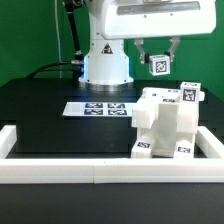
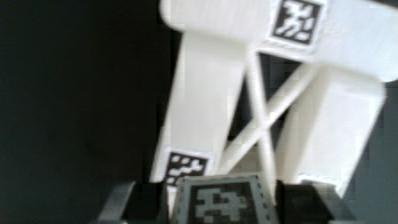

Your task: Assemble chair

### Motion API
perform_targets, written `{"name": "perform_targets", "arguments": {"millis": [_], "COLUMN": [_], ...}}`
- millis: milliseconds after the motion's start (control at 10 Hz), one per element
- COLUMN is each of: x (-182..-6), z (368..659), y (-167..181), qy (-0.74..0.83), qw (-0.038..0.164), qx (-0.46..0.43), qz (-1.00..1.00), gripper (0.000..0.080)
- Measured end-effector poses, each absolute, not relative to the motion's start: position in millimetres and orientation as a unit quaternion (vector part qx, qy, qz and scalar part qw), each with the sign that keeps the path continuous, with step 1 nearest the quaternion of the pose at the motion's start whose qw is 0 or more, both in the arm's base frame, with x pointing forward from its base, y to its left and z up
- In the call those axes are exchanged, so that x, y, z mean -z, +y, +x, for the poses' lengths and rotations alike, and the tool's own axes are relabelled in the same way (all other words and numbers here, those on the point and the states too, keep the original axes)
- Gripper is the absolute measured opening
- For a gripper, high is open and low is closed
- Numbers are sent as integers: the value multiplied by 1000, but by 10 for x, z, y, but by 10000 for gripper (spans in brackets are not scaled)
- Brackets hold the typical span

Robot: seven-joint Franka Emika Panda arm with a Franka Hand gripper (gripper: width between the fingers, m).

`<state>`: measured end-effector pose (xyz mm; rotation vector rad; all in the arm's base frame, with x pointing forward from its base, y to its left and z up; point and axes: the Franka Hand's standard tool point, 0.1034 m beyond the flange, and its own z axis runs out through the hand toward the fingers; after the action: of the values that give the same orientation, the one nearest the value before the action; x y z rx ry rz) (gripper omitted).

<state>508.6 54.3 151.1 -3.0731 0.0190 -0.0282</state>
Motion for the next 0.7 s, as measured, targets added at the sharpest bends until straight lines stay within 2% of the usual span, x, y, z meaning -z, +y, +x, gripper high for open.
{"name": "perform_targets", "arguments": {"millis": [200,700], "x": [-1466,-1454], "z": [5294,5324], "y": [411,388], "qy": [-14,-21], "qw": [25,24], "qx": [15,16], "qz": [-999,-999], "gripper": [288,288]}}
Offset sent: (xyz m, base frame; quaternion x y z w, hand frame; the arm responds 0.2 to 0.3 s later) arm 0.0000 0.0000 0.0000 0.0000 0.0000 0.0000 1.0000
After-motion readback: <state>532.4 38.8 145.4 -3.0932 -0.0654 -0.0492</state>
